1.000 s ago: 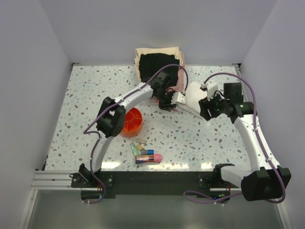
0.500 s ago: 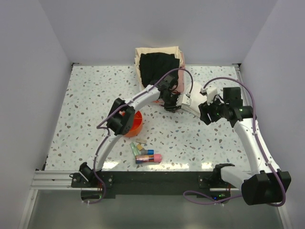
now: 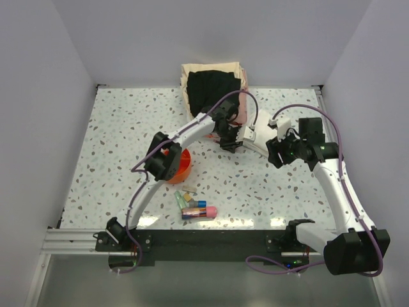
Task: Sort the stationery into containers
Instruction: Pick up the pen from the center of the board, then place the pen in the storage box.
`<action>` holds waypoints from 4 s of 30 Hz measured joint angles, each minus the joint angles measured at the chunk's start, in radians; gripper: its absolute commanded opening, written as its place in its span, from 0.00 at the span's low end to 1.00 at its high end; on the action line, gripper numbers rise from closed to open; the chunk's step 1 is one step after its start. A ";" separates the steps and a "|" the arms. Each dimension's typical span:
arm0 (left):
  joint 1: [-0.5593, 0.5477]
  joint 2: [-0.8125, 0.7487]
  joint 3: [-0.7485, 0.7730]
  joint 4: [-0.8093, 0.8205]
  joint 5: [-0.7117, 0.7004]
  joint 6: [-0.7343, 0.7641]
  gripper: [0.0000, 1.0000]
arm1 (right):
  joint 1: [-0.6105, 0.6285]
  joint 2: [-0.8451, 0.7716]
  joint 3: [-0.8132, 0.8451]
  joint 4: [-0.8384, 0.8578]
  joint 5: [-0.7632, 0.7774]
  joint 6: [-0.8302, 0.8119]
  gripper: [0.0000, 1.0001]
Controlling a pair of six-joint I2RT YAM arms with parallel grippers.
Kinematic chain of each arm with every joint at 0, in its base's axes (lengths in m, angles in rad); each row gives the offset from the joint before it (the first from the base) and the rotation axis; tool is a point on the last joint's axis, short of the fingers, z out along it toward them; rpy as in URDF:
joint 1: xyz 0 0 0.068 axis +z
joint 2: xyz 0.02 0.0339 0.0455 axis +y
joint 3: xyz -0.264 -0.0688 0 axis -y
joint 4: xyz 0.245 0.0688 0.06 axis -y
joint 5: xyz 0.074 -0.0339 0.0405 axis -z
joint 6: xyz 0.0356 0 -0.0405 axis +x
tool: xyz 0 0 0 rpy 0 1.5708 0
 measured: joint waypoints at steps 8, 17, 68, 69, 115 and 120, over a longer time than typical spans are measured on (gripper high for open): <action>-0.008 0.000 -0.005 -0.015 0.002 0.000 0.25 | 0.000 0.000 0.000 0.000 0.001 0.005 0.61; -0.042 -0.056 -0.096 0.048 -0.100 0.012 0.29 | 0.000 -0.024 0.000 -0.002 0.002 0.006 0.61; -0.080 -0.100 -0.178 0.027 -0.106 -0.063 0.17 | 0.000 -0.079 -0.014 -0.024 0.001 0.040 0.62; -0.080 -0.101 -0.178 0.030 -0.109 -0.068 0.15 | 0.000 -0.080 -0.014 -0.024 0.001 0.040 0.62; 0.462 -0.871 -1.290 1.291 0.617 -0.950 0.01 | -0.019 0.070 0.206 -0.138 0.108 0.029 0.61; 0.492 -0.839 -1.306 1.284 0.621 -0.943 0.22 | -0.032 0.070 0.206 -0.138 0.111 0.029 0.61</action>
